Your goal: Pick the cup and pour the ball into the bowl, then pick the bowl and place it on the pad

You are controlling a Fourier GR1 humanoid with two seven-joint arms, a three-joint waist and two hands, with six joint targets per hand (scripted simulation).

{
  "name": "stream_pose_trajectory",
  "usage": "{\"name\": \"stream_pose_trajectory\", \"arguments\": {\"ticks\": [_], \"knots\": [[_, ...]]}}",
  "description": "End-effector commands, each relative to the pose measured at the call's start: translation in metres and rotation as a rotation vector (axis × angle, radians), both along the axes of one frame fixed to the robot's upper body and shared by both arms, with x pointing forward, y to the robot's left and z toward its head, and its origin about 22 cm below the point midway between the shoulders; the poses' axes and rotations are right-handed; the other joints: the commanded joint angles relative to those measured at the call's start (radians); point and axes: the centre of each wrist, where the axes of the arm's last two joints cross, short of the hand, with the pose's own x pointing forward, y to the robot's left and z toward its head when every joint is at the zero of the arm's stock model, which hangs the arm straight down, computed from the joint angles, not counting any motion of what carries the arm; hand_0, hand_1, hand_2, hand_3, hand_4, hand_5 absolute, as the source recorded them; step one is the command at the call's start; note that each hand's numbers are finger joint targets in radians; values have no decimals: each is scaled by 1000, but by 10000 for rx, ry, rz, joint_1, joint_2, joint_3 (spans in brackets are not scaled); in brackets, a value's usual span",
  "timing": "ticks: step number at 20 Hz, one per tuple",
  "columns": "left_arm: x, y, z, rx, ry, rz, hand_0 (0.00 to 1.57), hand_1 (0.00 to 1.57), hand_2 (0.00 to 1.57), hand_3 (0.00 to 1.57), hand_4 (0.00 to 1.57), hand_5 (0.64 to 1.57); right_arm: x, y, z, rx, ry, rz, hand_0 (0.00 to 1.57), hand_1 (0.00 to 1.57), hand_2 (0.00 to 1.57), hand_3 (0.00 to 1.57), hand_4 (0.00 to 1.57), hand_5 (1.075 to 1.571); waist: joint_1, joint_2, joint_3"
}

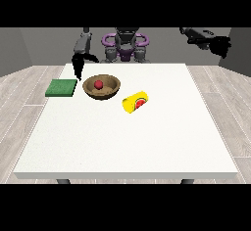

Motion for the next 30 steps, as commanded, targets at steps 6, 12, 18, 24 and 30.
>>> {"name": "stream_pose_trajectory", "arguments": {"ticks": [6,12,18,24,30], "knots": [[-17,14,59,490,-32,-19,0,0,0,0,0,1548,24,-41,-59,459,807,-134,0,0,0,0,277,1571,30,3,-3],[-18,2,88,376,-189,85,0,0,0,0,0,1536,58,-9,-53,951,1673,-21,0,0,0,0,374,1570,-76,-230,-9],[-40,25,123,466,-459,-106,0,0,0,0,0,1537,63,-30,-66,1106,1711,-137,0,0,0,0,401,1571,124,-73,-7],[-49,13,142,628,-1207,-548,0,0,0,0,0,1529,68,-22,-80,1435,1169,-758,0,0,0,0,307,1567,577,773,-2],[-45,3,143,497,-895,-505,0,0,0,0,0,1539,74,12,-83,1179,1570,-424,0,0,0,0,385,1570,573,486,-5]]}}
